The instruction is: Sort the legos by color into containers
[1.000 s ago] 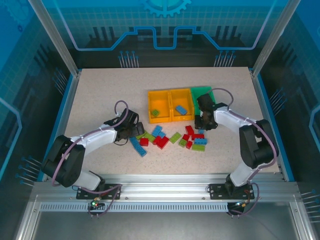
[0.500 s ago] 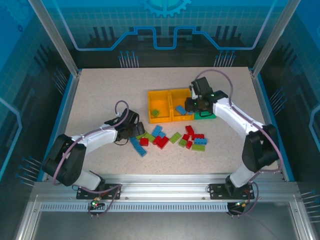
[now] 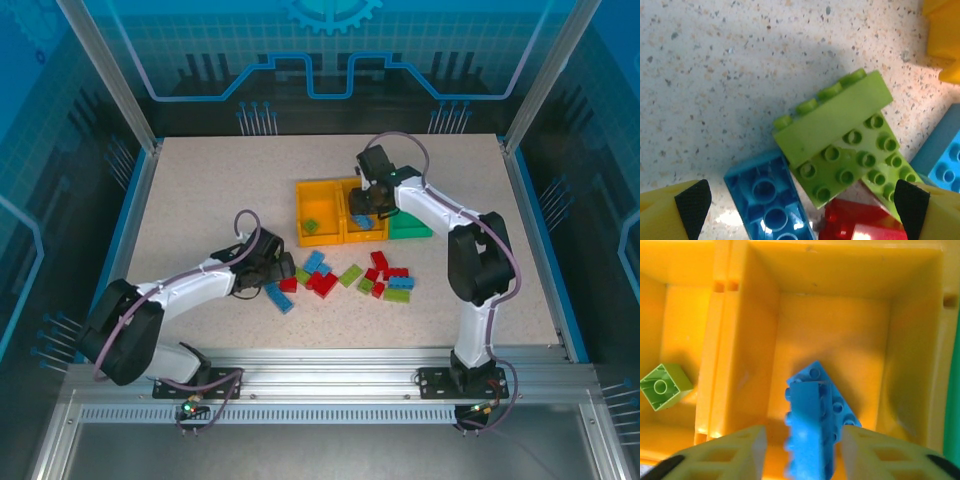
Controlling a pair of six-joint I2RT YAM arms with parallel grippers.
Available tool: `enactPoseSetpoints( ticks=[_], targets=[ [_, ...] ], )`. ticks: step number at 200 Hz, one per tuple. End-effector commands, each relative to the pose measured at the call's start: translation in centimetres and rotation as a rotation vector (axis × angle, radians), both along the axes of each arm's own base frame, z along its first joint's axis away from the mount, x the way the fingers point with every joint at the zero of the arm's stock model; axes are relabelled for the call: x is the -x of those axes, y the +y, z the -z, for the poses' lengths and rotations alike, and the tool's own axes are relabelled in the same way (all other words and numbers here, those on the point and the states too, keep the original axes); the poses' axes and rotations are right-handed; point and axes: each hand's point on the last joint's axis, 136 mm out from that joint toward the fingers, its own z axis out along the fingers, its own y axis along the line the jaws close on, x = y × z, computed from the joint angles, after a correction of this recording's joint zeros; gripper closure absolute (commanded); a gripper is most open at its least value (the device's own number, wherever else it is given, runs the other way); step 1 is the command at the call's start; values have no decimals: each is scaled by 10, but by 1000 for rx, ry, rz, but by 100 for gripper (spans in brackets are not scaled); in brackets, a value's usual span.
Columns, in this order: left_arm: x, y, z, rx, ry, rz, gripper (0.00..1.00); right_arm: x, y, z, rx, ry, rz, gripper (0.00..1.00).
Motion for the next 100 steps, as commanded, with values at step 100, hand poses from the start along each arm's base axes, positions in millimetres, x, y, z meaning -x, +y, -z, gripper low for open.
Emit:
enactPoseSetpoints(
  ticks=[100],
  targets=[
    [2, 43, -4, -125, 25, -98, 1, 158, 102, -17, -48, -174, -468, 23]
  ],
)
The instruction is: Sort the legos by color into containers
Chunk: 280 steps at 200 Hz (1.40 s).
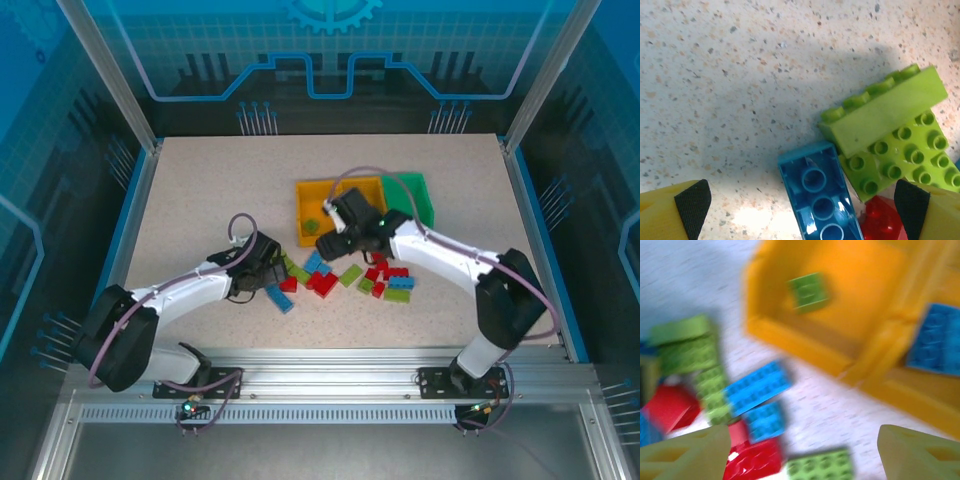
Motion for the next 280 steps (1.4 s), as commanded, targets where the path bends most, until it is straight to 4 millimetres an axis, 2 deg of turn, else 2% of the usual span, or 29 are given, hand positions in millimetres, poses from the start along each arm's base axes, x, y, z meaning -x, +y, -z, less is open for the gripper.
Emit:
enactPoseSetpoints(
  ticks=[1, 44, 69, 93, 150, 190, 236, 252, 280],
  targets=[
    [-6, 19, -4, -43, 10, -48, 1, 27, 21, 7, -46, -31, -80, 23],
    [-6, 37, -6, 13, -5, -113, 1, 86, 75, 39, -67, 46, -201, 26],
    [-5, 44, -5, 44, -2, -135, 1, 109, 99, 57, -13, 72, -271, 25],
    [-2, 47, -3, 47, 4, -140, 1, 120, 109, 72, 50, 88, -301, 25],
    [1, 50, -3, 44, -3, -144, 1, 118, 125, 96, 126, 124, -311, 26],
    [3, 55, -5, 38, -9, -154, 1, 114, 127, 113, 191, 139, -316, 34],
    [5, 60, -5, 39, -13, -166, 1, 113, 121, 105, 181, 115, -301, 58],
    [6, 60, -5, 38, -13, -164, 1, 113, 117, 99, 180, 108, -295, 63],
    [7, 62, -5, 28, -9, -165, 1, 114, 116, 70, 120, 70, -301, 67]
  ],
)
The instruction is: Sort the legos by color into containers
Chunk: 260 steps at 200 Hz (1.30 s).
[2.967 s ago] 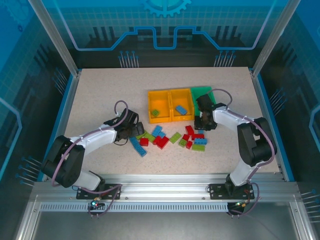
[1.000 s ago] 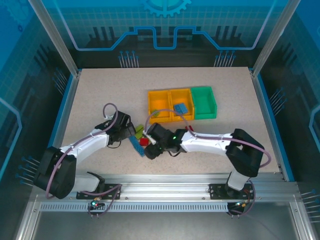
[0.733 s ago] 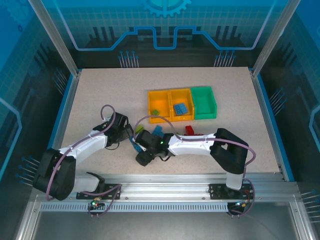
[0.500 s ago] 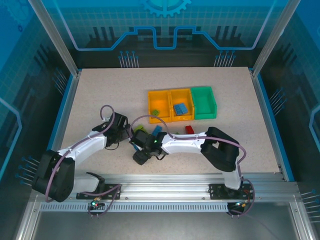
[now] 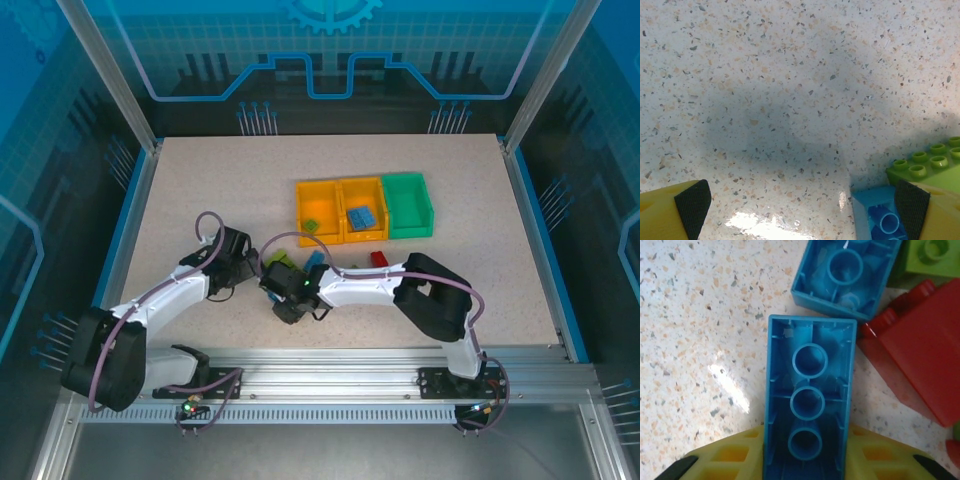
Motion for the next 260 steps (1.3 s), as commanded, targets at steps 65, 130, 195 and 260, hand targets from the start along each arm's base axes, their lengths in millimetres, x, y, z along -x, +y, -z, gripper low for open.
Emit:
enactPoseSetpoints(
  ticks=[65, 130, 195, 260],
  targets=[
    [9, 4, -3, -1, 9, 9, 1, -48, -60, -120, -251, -71, 97, 67],
    [14, -4, 1, 47, 15, 17, 1, -168, -189, -98, -100, -61, 574, 71],
    [14, -7, 2, 63, 15, 27, 1, -214, -225, -70, -28, -48, 690, 71],
    [2, -16, -2, 88, 3, 58, 1, -216, -227, -71, -27, -15, 689, 33]
  ],
)
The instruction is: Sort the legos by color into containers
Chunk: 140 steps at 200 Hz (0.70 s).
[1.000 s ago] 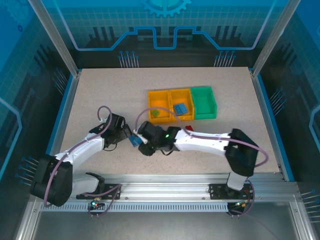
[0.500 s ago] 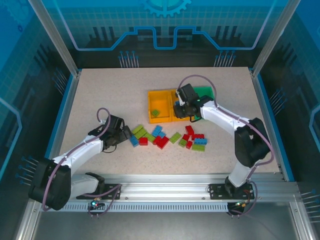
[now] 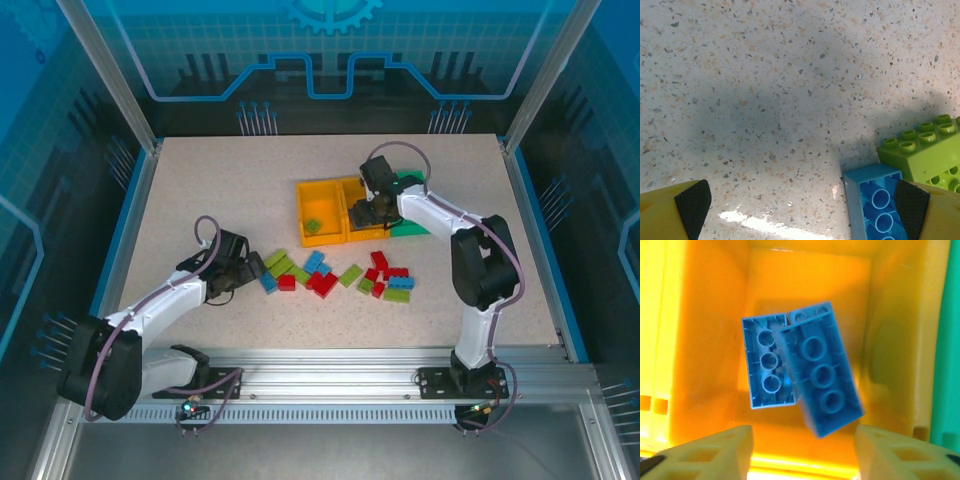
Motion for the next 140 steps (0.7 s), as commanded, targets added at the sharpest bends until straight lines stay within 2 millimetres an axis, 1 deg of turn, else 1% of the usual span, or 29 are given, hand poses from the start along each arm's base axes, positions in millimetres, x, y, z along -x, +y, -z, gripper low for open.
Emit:
enactPoseSetpoints(
  ticks=[1, 16, 47, 60, 89, 113, 140],
  targets=[
    [-7, -7, -3, 26, -2, 27, 1, 7, -3, -10, -15, 7, 1, 33],
    [-12, -12, -5, 40, -4, 36, 1, 13, -2, -19, -35, -11, 1, 33],
    [-25, -23, -11, 66, -24, 57, 1, 32, 3, -32, -80, -38, -12, 30],
    [-31, -28, -14, 66, -29, 71, 1, 41, 5, -33, -79, -39, -24, 29],
    [-44, -43, -20, 67, -31, 111, 1, 53, 3, -35, -68, -46, -26, 28],
    [-51, -56, -18, 89, -6, 131, 1, 57, -3, -35, -63, -53, -9, 27],
    [-57, -63, -14, 106, 25, 123, 1, 61, -8, -32, -55, -45, 3, 27]
  ],
)
